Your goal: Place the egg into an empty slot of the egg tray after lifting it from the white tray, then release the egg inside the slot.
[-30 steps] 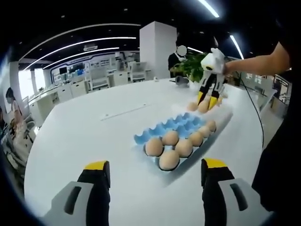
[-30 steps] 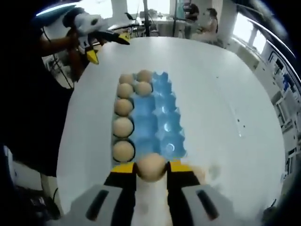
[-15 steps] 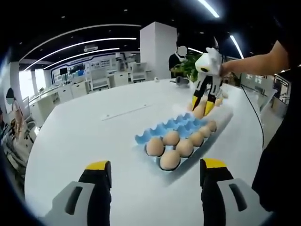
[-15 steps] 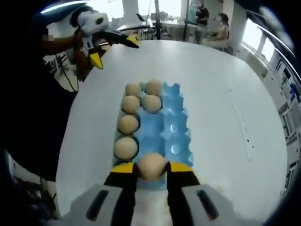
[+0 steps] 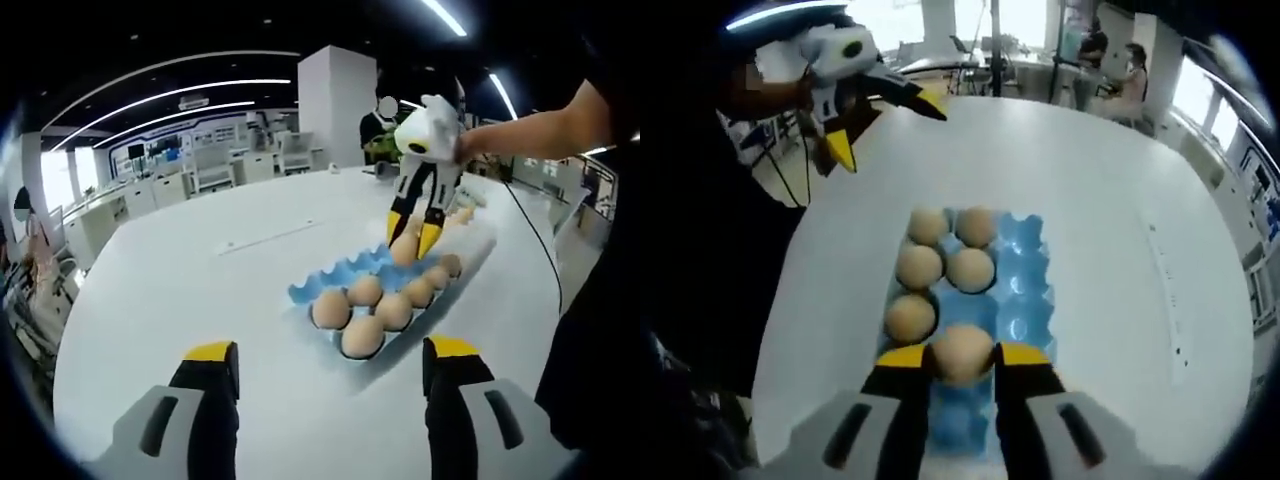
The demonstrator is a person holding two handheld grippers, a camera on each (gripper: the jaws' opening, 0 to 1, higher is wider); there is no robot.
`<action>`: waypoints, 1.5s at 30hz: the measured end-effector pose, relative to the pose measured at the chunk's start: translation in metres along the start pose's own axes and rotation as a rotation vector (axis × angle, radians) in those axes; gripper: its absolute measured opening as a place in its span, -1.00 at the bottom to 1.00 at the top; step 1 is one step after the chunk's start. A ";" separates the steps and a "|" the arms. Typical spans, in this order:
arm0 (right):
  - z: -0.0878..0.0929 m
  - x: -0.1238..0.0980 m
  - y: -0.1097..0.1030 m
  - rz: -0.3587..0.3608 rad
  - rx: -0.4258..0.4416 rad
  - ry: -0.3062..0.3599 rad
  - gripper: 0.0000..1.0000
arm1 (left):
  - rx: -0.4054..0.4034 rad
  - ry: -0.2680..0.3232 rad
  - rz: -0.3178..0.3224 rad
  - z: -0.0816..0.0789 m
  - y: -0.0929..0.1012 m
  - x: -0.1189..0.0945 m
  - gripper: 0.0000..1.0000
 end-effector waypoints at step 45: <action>-0.001 0.036 0.004 -0.066 0.084 0.030 -0.42 | 0.006 0.007 -0.026 -0.003 -0.001 -0.003 0.54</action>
Point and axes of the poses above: the point that each gripper's makers call its tool centre point, and the gripper's own axes: x roughly forward along the fingers, y roughly to its right, z roughly out of its underside, the point moved 4 cm from there along -x, roughly backward along the fingers, and after that the axes turned 1 degree about z, right-handed, at the moved point
